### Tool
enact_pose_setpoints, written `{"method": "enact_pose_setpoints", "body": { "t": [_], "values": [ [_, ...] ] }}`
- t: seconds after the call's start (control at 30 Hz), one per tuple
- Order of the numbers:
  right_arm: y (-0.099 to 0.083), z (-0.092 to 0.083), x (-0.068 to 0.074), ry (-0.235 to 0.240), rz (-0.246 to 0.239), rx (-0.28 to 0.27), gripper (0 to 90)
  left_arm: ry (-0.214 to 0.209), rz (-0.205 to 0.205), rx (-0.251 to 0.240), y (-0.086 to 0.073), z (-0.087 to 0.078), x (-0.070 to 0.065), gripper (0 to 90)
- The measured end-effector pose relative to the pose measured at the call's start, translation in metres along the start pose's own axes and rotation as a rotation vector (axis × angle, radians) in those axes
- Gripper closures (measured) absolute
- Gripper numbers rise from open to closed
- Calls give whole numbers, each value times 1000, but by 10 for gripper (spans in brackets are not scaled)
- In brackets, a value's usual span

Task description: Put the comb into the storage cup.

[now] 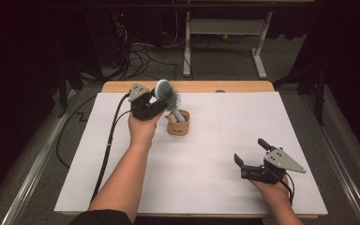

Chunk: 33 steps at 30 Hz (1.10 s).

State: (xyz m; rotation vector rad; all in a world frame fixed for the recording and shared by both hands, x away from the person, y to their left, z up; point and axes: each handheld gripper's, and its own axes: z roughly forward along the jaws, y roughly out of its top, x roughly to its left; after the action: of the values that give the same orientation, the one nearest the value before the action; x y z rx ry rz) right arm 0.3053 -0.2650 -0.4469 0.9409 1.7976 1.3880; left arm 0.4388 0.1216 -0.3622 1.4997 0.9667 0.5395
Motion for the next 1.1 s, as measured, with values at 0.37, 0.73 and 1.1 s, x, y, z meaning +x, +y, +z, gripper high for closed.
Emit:
{"method": "enact_pose_setpoints", "body": {
  "t": [0.37,0.73,1.1],
  "values": [
    [0,0,0,0,-1,3,0,13,17,4,-1,1,3,455],
    [0,0,0,1,-1,4,0,33,59,15,-2,1,6,400],
    [-1,1,0,2,0,3,0,39,72,22,-2,1,7,307]
  ]
}}
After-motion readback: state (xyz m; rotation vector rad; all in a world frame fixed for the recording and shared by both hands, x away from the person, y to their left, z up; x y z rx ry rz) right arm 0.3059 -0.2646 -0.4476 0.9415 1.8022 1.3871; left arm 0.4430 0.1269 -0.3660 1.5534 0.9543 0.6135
